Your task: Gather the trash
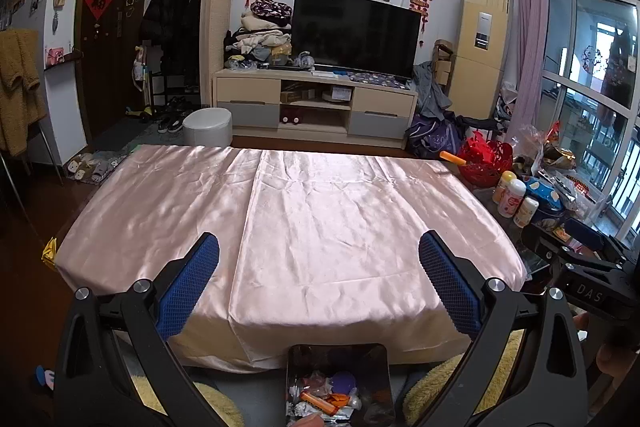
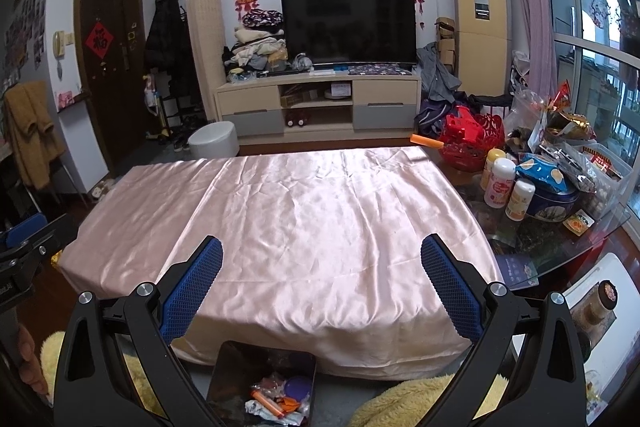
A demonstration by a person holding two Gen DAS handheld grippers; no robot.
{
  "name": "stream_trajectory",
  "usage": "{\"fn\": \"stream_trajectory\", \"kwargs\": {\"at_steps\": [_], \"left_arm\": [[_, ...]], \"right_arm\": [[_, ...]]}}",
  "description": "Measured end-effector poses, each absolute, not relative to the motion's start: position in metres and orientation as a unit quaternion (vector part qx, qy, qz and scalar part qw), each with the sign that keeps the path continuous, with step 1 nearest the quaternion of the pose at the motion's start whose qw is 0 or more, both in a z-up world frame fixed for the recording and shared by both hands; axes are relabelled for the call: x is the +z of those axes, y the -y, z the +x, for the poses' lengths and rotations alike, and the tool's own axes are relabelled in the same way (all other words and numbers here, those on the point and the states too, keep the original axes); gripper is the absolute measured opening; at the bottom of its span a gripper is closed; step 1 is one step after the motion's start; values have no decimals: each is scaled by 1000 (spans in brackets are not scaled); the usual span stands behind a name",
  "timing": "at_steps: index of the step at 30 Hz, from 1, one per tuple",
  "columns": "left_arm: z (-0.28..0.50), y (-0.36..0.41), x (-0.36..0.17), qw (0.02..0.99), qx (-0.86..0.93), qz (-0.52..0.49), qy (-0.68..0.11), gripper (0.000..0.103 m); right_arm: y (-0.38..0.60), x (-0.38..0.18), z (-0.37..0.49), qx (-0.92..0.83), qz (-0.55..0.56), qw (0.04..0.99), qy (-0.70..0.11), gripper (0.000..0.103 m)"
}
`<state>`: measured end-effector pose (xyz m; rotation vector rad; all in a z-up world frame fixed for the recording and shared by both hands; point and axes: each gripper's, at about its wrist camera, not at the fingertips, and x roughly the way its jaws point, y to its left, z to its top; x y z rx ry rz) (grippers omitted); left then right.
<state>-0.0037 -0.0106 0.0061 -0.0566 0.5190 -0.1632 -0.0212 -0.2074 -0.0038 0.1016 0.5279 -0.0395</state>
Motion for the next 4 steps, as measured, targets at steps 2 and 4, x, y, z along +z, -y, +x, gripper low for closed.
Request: {"fn": "stream_trajectory", "kwargs": {"at_steps": [2,4], "left_arm": [[0,12,4,963,-75,-22,-258,95],[6,11,2,962,-74,-18,-263,95]], "right_arm": [[209,-6,-17,-13,55,964,-261,100],[211,-7,-12,-13,57,964,-260,100]]}}
